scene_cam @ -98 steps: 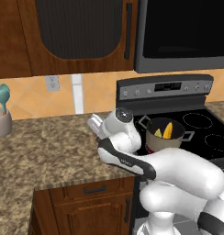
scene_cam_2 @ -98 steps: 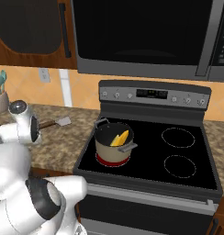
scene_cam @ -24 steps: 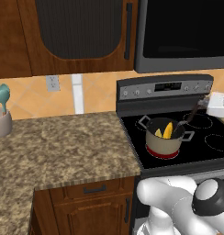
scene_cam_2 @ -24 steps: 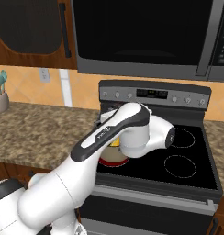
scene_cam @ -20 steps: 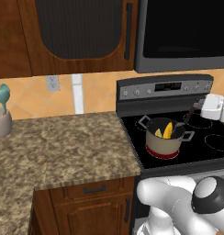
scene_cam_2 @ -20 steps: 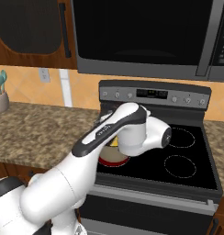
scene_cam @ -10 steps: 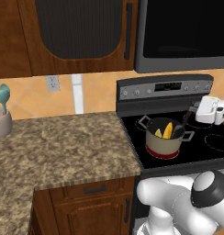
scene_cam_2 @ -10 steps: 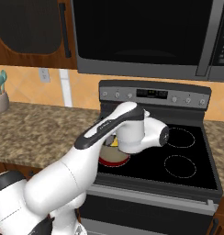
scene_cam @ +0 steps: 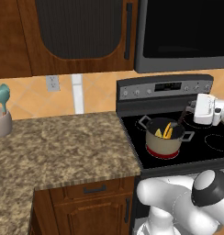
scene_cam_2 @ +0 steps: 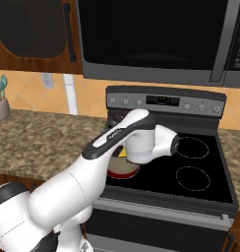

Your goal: Put the corn and lemon wedge in the pot. Retrieve the spatula and lightly stir the vegetables in the pot.

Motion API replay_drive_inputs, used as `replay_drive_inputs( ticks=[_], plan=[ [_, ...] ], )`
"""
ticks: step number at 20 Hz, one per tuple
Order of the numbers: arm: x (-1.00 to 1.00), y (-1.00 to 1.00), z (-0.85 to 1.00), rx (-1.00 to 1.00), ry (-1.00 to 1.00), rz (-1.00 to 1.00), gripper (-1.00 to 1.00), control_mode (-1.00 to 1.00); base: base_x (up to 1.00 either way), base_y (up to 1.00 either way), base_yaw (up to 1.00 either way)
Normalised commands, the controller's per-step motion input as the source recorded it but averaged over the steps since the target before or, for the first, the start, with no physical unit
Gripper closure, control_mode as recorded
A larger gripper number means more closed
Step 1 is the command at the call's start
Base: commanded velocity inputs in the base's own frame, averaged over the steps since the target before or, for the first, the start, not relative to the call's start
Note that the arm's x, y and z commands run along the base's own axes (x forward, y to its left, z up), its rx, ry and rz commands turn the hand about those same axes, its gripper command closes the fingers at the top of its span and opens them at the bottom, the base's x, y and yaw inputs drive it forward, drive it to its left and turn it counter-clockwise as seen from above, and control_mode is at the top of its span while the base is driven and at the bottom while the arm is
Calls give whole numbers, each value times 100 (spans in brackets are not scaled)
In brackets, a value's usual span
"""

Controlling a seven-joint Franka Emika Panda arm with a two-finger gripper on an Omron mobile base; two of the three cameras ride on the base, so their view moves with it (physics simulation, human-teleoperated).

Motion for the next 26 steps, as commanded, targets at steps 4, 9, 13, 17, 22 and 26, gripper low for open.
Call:
replay_drive_inputs(
  ticks=[4, 9, 13, 17, 22, 26],
  plan=[
    [4, -7, 2, -7, -7, 1, 100, -100, 0, 0, 0],
    [28, -24, -10, -15, 1, -5, 100, -100, 0, 0, 0],
    [31, 1, -24, -7, 0, 2, 100, -100, 0, 0, 0],
    [0, 32, -19, 0, 0, 13, 100, -100, 0, 0, 0],
    [10, 16, -10, 0, -2, 13, 100, -100, 0, 0, 0],
    [40, 0, -22, -6, -2, 2, 100, -100, 0, 0, 0]
  ],
)
